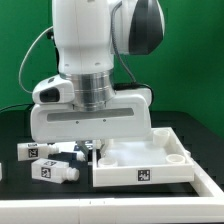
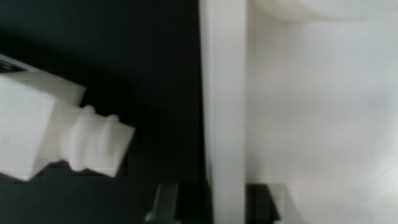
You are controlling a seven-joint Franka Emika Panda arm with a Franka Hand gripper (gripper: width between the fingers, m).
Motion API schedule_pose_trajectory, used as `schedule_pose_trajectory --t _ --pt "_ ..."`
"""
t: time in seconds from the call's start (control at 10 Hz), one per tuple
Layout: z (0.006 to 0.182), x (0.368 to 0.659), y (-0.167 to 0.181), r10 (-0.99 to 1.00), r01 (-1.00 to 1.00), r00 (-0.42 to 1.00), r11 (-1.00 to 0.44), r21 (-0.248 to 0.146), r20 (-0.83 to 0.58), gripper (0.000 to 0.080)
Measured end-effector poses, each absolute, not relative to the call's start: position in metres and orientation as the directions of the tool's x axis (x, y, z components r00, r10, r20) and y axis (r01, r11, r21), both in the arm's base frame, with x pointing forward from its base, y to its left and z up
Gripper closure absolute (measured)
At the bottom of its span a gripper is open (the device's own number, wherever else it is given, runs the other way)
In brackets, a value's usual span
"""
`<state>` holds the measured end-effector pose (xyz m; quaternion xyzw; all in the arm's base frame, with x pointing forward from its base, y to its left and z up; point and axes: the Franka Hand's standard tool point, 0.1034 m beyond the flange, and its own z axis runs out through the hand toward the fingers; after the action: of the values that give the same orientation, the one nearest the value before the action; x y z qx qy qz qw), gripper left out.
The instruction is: Assemble one leg
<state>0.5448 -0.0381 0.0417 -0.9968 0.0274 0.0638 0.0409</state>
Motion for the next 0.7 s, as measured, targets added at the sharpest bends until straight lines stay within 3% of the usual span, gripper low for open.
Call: schedule_pose_trajectory --t 0.2,0.3,0.7 --pt "0.039 0.544 -0.038 -0.049 -0.060 0.990 -0.995 -0.078 -0.133 0.0745" --pt "0.030 0.544 -0.038 -0.049 -0.061 0.989 -0.995 -0.077 -0.141 0.0745" --pt "0.008 0.573 -0.025 -0.063 -0.073 0.990 -0.995 -0.073 -0.127 0.0745"
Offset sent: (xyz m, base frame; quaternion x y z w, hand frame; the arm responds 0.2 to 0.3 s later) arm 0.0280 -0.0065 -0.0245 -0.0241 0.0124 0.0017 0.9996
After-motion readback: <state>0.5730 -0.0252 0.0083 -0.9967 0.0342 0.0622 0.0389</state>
